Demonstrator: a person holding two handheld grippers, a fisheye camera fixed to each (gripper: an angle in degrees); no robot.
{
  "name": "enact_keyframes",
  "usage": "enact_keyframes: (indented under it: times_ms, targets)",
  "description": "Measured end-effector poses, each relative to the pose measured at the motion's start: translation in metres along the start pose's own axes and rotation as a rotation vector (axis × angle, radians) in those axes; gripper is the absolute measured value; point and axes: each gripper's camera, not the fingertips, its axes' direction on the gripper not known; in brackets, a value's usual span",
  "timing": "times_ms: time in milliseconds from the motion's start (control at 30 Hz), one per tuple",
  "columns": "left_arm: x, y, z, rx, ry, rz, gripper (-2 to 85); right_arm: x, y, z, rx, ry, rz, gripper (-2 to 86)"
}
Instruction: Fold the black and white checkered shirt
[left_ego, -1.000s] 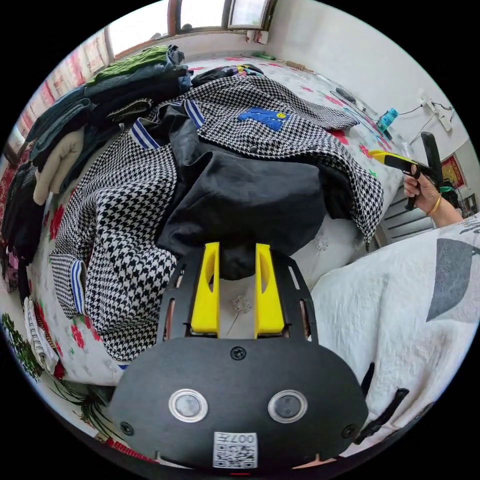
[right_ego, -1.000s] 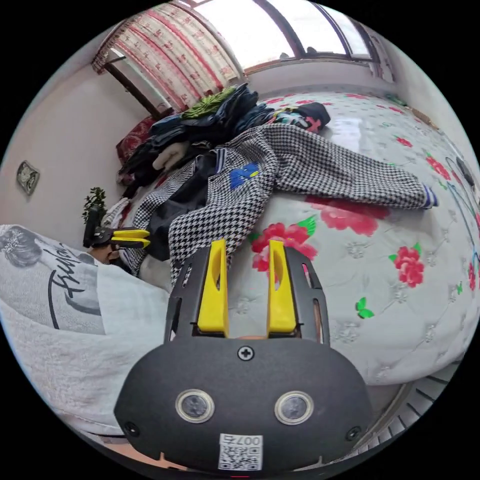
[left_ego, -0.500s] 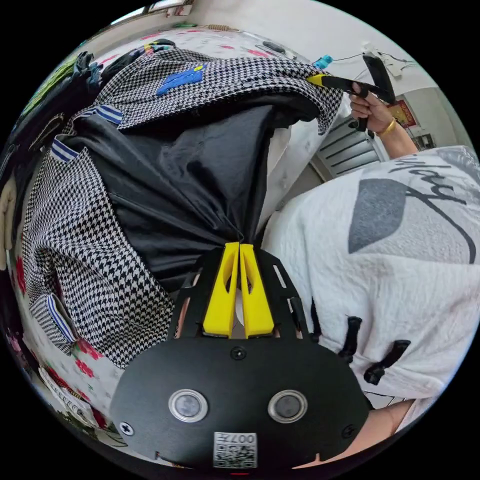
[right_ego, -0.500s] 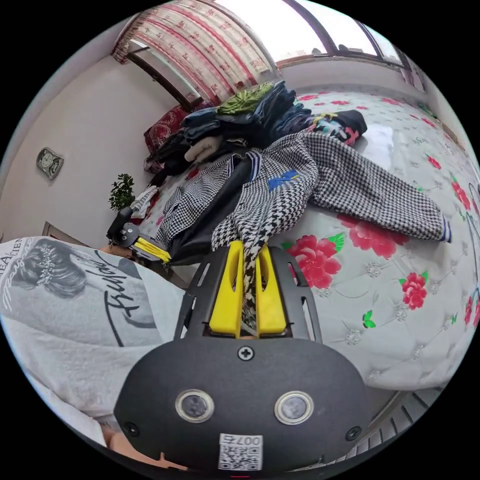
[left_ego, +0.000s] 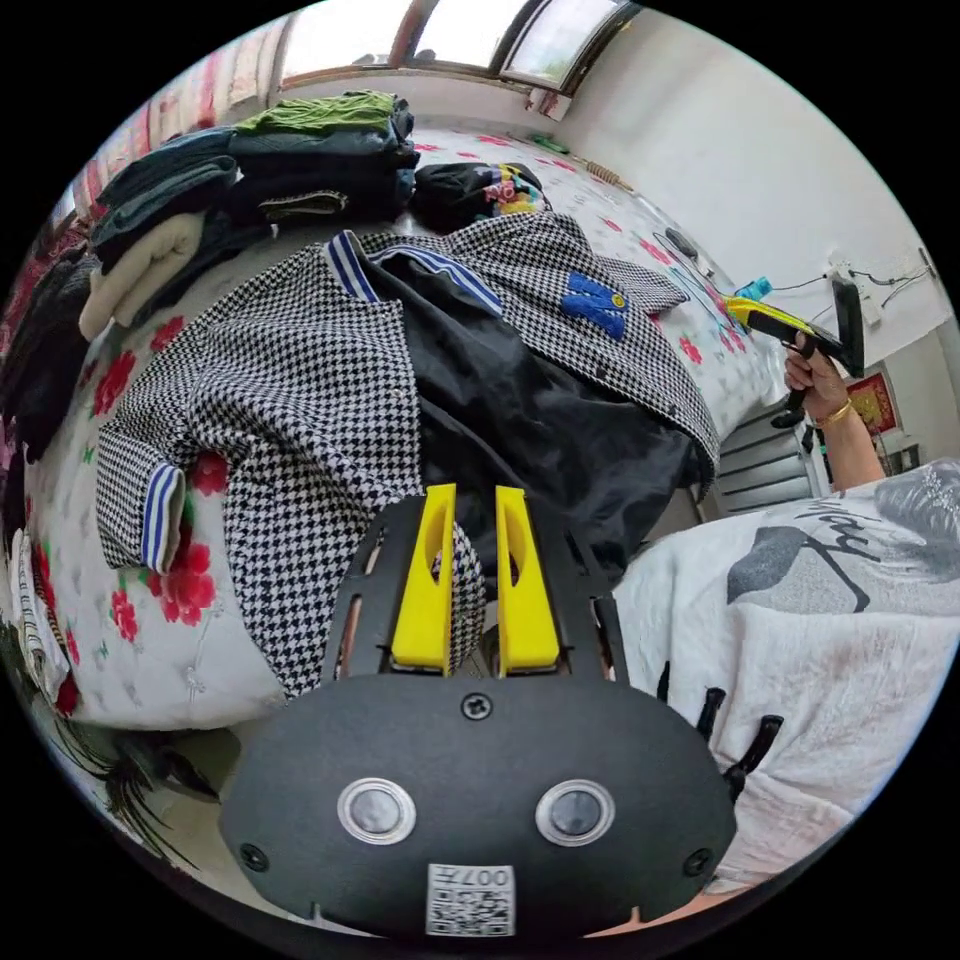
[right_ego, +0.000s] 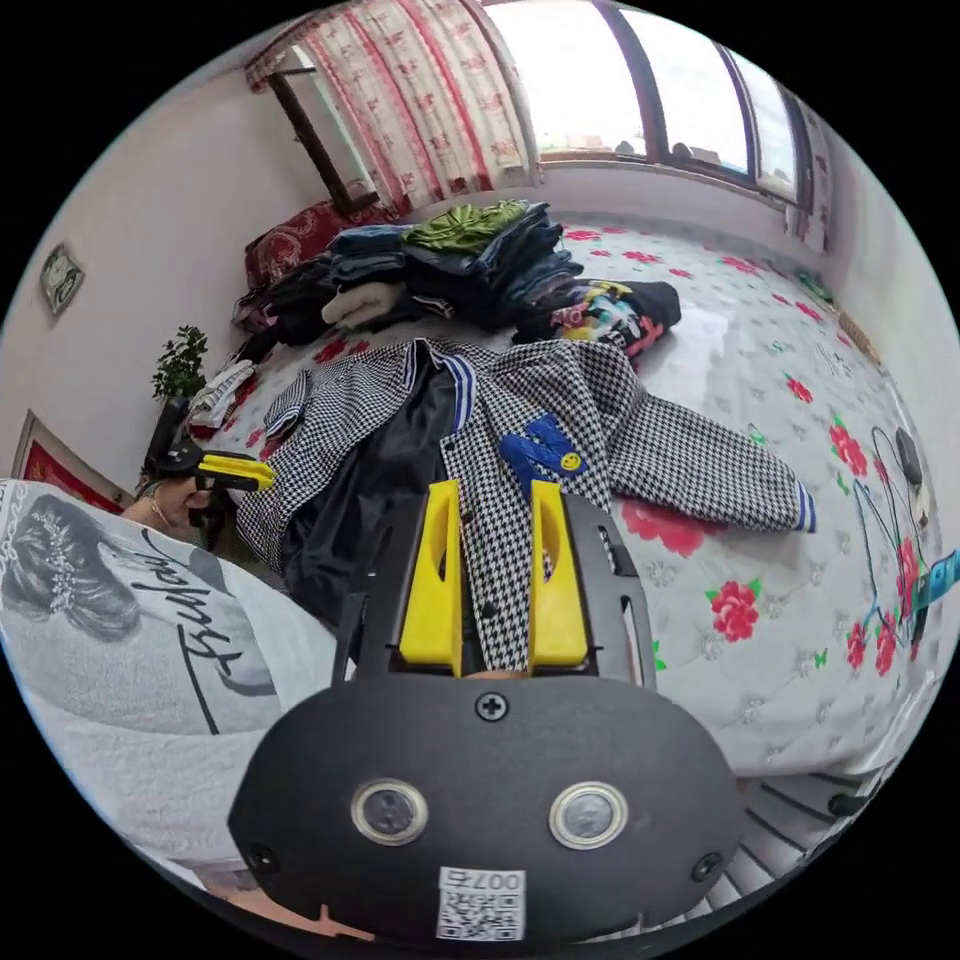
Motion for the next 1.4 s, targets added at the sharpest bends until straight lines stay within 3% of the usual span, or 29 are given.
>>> enact_keyframes:
  times_ms: [133,233,333,367,467,533,700,767,833,1000,1100,1167,1233,1400]
  targets:
    - [-0.024,-0.053,0.021,-0.01,-0.034,-0.011,11.3,-0.042,-0.065,0.12,-0.148,-0.031,-0.124,9.5]
    - [-0.031,-0.097,0.065,-0.12,-0.083,0.036,12.7,-0.058,-0.093,0.209,-0.316,0.018,-0.178,9.5]
    - [-0.047,-0.116,0.119,-0.291,-0.181,0.037,8.1,-0.062,-0.096,0.275,-0.459,0.099,-0.224,8.5]
    - [-0.05,-0.116,0.109,-0.202,-0.206,0.077,5.1,-0.065,-0.094,0.271,-0.415,0.127,-0.263,8.0]
    - [-0.078,-0.114,0.096,-0.19,-0.115,0.07,0.8,-0.064,-0.099,0.275,-0.46,0.169,-0.294,5.8]
    - [-0.106,-0.106,0.077,-0.147,0.0,0.024,0.1,-0.042,-0.113,0.254,-0.459,0.063,-0.202,4.8]
    - [-0.219,-0.078,0.01,-0.005,0.531,-0.162,-0.7,0.029,-0.144,0.16,-0.254,-0.167,0.011,4.0]
    - [-0.245,-0.078,-0.013,0.028,0.582,-0.176,-0.7,0.054,-0.156,0.124,-0.17,-0.233,0.078,4.1]
    - [-0.257,-0.088,-0.04,0.057,0.588,-0.132,-0.5,0.082,-0.181,0.079,-0.064,-0.362,0.135,4.4]
    - [-0.24,-0.154,-0.048,-0.136,0.487,0.172,0.7,0.089,-0.26,0.035,0.077,-0.462,0.125,5.3]
    - [-0.254,-0.176,0.005,-0.205,0.488,0.061,0.2,0.065,-0.315,0.075,0.105,-0.41,0.127,6.1]
    - [-0.254,-0.177,0.037,-0.217,0.474,-0.01,0.0,0.048,-0.332,0.133,0.021,-0.303,0.144,6.6]
    - [-0.246,-0.172,0.066,-0.233,0.501,-0.059,-0.1,0.035,-0.33,0.204,-0.193,-0.339,0.119,7.1]
    - [-0.249,-0.135,0.072,-0.148,0.456,-0.203,-0.3,0.054,-0.24,0.187,-0.116,-0.344,0.147,8.1]
